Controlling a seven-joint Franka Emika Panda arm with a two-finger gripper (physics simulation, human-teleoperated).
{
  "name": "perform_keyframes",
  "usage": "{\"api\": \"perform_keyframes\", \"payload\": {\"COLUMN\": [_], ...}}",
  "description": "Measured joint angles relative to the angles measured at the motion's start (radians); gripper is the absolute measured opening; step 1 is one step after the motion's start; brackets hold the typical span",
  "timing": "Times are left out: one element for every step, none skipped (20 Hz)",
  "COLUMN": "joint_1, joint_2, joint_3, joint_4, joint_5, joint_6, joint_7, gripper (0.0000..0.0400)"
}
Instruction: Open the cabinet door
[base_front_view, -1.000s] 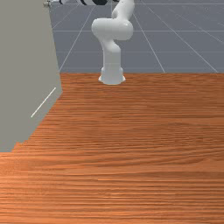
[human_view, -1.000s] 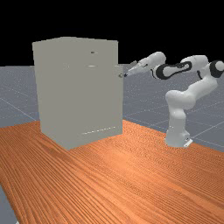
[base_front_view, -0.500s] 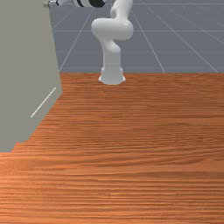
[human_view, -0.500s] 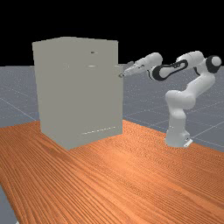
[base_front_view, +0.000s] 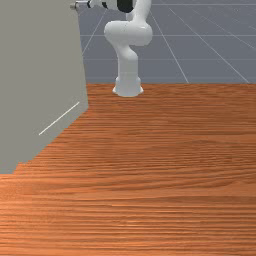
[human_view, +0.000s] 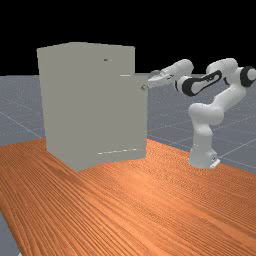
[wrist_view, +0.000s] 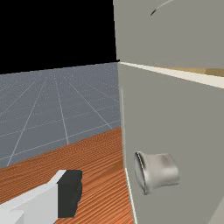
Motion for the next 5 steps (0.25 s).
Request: {"api": "perform_keyframes", "payload": {"joint_1": [0.001,0.002,0.002,0.001,-0.001], "joint_2": [-0.002,-0.002,0.001,0.005,0.012], "joint_3": [0.046,0.093,0.135,0.182,0.236], "joint_4": [-0.003,-0.005,-0.005,-0.002,0.003], "joint_5": [0.003,0.006,0.009,0.014,0.018], "joint_6": [-0.001,-0.001,-0.001,-0.001,-0.001], "joint_7": [0.029,0.060,0.089,0.123,0.162], "gripper": [0.0400,0.0400,0.0400,0.0400,0.0400]}}
